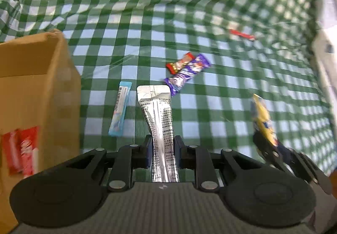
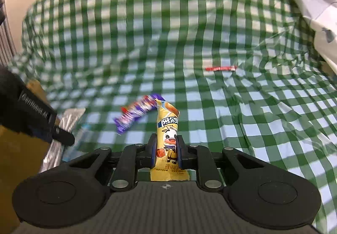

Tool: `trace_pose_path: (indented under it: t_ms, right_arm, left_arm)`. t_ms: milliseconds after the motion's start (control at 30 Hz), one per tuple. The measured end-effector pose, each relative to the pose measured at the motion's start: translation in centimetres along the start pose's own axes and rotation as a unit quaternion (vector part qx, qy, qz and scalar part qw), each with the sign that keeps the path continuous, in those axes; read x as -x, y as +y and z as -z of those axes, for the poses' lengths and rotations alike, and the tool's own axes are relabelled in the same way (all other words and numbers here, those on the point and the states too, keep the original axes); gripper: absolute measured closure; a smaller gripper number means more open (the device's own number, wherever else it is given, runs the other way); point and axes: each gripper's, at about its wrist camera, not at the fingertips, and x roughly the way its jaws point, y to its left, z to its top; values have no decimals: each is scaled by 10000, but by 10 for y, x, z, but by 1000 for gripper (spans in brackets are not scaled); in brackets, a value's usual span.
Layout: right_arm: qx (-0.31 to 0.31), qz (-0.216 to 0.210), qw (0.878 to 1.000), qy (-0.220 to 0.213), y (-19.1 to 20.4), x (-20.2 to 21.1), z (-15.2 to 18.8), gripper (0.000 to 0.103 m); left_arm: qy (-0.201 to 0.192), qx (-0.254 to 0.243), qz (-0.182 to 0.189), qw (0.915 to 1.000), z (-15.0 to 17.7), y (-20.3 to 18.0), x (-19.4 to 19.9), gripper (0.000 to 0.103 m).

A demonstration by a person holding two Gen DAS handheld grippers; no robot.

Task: Organize snacks
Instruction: 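Carry the silver foil stick and yellow bar over the box with both tools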

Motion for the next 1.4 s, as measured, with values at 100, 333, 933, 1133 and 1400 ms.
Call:
trace_pose_path:
  t_ms: [100, 333, 933, 1133, 1400]
  right_arm:
    - [-167, -144, 9997, -134, 19, 35, -1, 85]
    - [-22, -663, 9974, -271, 89, 109, 12, 85]
    - [623, -1866, 9805, 38, 262, 212, 44, 85]
    - [822, -1809, 9800, 57, 281, 230, 54, 85]
    - [957, -1702, 9807, 17, 289, 238, 55, 85]
  left_arm:
    - [-165, -111, 188, 9996, 22, 15, 43, 80]
    - [-556, -49, 90, 9984, 79, 80, 131, 80]
    - [-1152, 641, -720, 9887, 195, 237, 242, 80]
    - [-1288, 651, -644, 9874, 207, 245, 254, 80]
    - [-1376, 646, -561, 9868, 214, 247, 258, 80]
